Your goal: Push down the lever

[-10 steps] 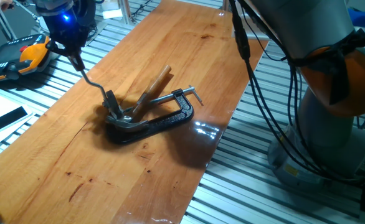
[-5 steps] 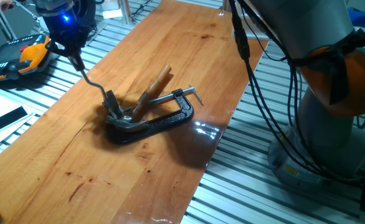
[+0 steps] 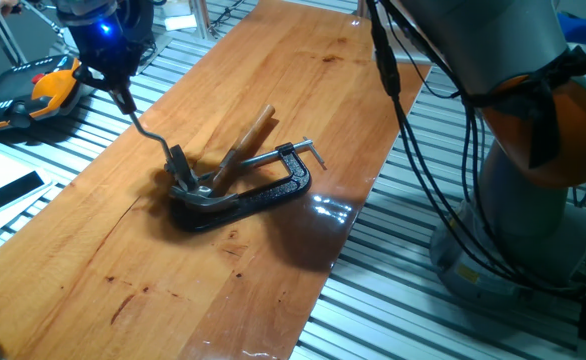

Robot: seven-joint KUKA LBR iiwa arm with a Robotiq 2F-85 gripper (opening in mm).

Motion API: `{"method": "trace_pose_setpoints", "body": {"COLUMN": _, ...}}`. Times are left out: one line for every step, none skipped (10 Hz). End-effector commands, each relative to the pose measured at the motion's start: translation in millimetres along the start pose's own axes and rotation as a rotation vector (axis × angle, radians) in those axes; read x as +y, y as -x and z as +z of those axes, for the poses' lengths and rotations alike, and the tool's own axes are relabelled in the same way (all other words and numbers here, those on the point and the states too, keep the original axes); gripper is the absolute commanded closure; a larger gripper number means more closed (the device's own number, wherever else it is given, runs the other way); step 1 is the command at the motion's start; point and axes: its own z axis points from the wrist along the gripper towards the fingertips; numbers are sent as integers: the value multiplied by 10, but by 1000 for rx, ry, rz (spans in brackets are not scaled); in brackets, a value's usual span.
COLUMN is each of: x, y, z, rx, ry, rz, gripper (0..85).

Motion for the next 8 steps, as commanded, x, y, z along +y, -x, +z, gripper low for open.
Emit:
{"method": "trace_pose_setpoints", "body": {"x": 0, "y": 0, "z": 2, "rx": 5, "ry": -1, "rz": 0, "gripper": 850}}
{"method": "trace_pose_setpoints", "body": {"x": 0, "y": 0, "z": 2, "rx": 15, "ry": -8, "rz": 20, "gripper": 850}}
{"method": "trace_pose_setpoints", "body": {"x": 0, "y": 0, "z": 2, "rx": 28, "ry": -16, "rz": 41, "gripper": 850}}
{"method": "trace_pose_setpoints", "body": {"x": 0, "y": 0, "z": 2, "rx": 36, "ry": -18, "rz": 37, "gripper": 850}}
{"method": "trace_pose_setpoints", "body": {"x": 0, "y": 0, "z": 2, "rx": 38, "ry": 6, "rz": 27, "gripper": 850}}
{"method": "trace_pose_setpoints", "body": {"x": 0, "y": 0, "z": 2, "rx": 49, "ry": 34, "rz": 47, "gripper": 850}}
{"method": "trace_pose_setpoints", "body": {"x": 0, "y": 0, "z": 2, "rx": 54, "ry": 15, "rz": 73, "gripper": 850}}
{"method": "trace_pose_setpoints", "body": {"x": 0, "y": 0, "z": 2, "rx": 43, "ry": -21, "rz": 75, "gripper": 850}}
